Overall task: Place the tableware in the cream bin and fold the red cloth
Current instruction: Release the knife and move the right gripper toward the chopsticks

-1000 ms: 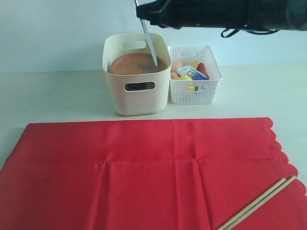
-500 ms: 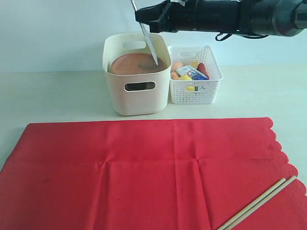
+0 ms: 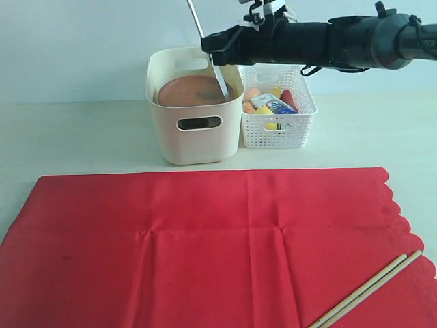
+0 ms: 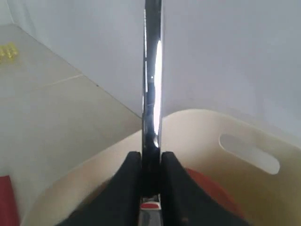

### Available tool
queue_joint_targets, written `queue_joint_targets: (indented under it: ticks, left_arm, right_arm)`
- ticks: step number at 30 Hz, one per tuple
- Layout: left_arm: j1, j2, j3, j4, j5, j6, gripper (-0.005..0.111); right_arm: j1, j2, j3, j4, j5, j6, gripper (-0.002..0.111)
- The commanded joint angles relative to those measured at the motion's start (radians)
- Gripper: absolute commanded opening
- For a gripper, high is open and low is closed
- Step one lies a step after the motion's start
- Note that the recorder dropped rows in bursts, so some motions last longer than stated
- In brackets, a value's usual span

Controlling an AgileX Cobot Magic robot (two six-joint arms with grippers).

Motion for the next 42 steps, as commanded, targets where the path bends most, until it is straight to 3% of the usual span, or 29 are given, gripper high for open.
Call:
queue_joint_targets:
  ticks: [1,8,17,20,29,33,36,42]
  left_arm:
    - [0.0,-0.006,0.002,-0.01,-0.008,0.0,0.0]
    - [0.0,-0.006,0.002,-0.01,-0.008,0.0,0.0]
    - [0.0,-0.006,0.002,-0.01,-0.008,0.0,0.0]
    - [0.0,-0.006,0.002,-0.01,-0.008,0.0,0.0]
    - [0.0,-0.006,0.002,-0.01,-0.008,0.0,0.0]
    - [0.0,-0.006,0.002,-0.01,-0.008,0.0,0.0]
    - [0.0,-0.006,0.002,-0.01,-0.008,0.0,0.0]
    - [0.0,-0.006,0.002,-0.01,-0.008,0.0,0.0]
  right_arm:
    - [-0.004,0.017,-0.012,0.014,0.021,-0.007,0.0]
    - [-0.004,0.018,-0.012,-0.063,0.044,0.101,0.002]
    - [-0.004,0.012,-0.012,-0.291,-0.018,0.326,0.036]
    - [-0.004,-0.009,-0.012,-0.302,-0.031,0.381,0.042]
    - [-0.006,-0.143,-0.012,-0.536,-0.027,0.72,0.042]
    - [-0.006,-0.22,-0.012,-0.802,0.01,0.994,0.042]
    - [-0.006,-0.306,-0.012,-1.109,0.102,1.284,0.039]
    - [-0.006,-0.441,0.031,-1.407,0.244,1.48,0.032]
